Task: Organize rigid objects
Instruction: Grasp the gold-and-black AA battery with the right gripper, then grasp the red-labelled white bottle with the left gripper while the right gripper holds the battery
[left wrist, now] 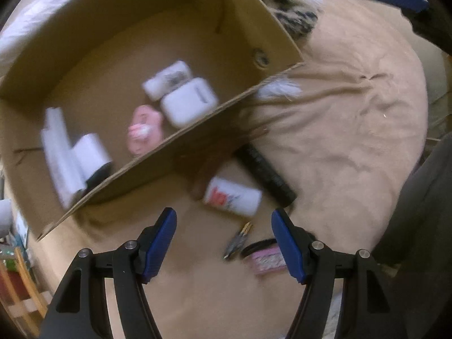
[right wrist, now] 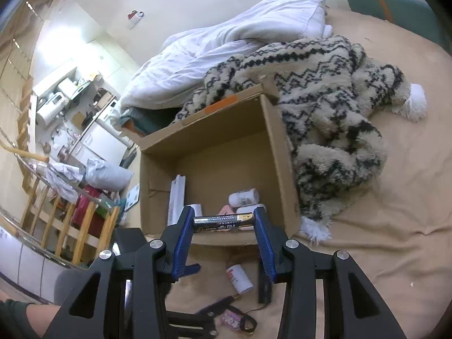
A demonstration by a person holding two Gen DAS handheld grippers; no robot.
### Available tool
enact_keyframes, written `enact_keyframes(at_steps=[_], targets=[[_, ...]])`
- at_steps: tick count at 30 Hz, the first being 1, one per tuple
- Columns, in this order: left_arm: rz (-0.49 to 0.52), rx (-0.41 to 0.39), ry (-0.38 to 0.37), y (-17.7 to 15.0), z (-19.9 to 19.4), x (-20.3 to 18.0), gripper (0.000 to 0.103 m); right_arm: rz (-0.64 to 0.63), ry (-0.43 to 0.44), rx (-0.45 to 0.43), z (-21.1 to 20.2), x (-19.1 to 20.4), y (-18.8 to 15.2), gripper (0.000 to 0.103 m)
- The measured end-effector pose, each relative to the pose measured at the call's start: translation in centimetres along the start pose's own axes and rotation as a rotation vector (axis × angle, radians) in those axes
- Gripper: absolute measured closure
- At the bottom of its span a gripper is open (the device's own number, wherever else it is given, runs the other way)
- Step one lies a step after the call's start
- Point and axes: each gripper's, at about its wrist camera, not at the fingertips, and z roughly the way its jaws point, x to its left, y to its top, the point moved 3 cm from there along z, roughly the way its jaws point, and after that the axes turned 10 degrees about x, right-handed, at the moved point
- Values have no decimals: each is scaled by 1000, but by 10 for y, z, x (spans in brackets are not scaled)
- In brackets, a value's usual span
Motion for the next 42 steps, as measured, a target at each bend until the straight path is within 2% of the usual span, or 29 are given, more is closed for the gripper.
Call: enact_keyframes(at_steps=[3,7,8,10,12,13,17,18,19,21,22,26,29,32,33,34,38,40,42], targets=[[26,36,-9,9,10,-7,36,15,9,4,1,-3,1,58],[57,84,18,17,23,-14,37,18,25,9,3,-2,3,58],[51,84,25,19,25,-14,39,16,27,7,2,-2,3,58],[37,90,21,21,26,-14,49,16,30,8,2,-2,3,58],[43,96,41,21,28,-14,51,20,33,7,1,-2,3,58],[48,97,59,21,29,-14,58,22,36,5,0,-2,4,58],[24,94,51,19,26,-9,58,23,33,3,0,-3,4,58],[9,90,46,17,23,-7,68,21,30,4,0,-3,4,58],[-3,90,14,16,20,-6,84,20,28,5,0,-3,5,58],[-30,71,11,14,11,-3,92,17,23,6,0,-3,3,58],[-42,66,28,12,8,-2,92,15,20,6,1,-3,3,58],[-55,84,-1,6,10,2,91,17,7,13,3,-2,1,58],[-110,102,-60,5,15,9,87,21,-5,18,4,-3,-2,58],[-196,94,-87,8,17,21,73,21,-12,17,3,-4,-2,58],[-223,94,-95,9,17,24,63,25,-12,16,3,-6,-2,58],[-269,98,-121,9,18,31,58,32,-9,16,4,-7,-2,58],[-436,108,-255,2,17,49,57,49,3,21,6,-10,1,58],[-508,130,-260,-3,22,56,55,45,5,22,6,-9,2,58],[-637,174,-278,-13,34,67,54,39,7,25,7,-8,2,58]])
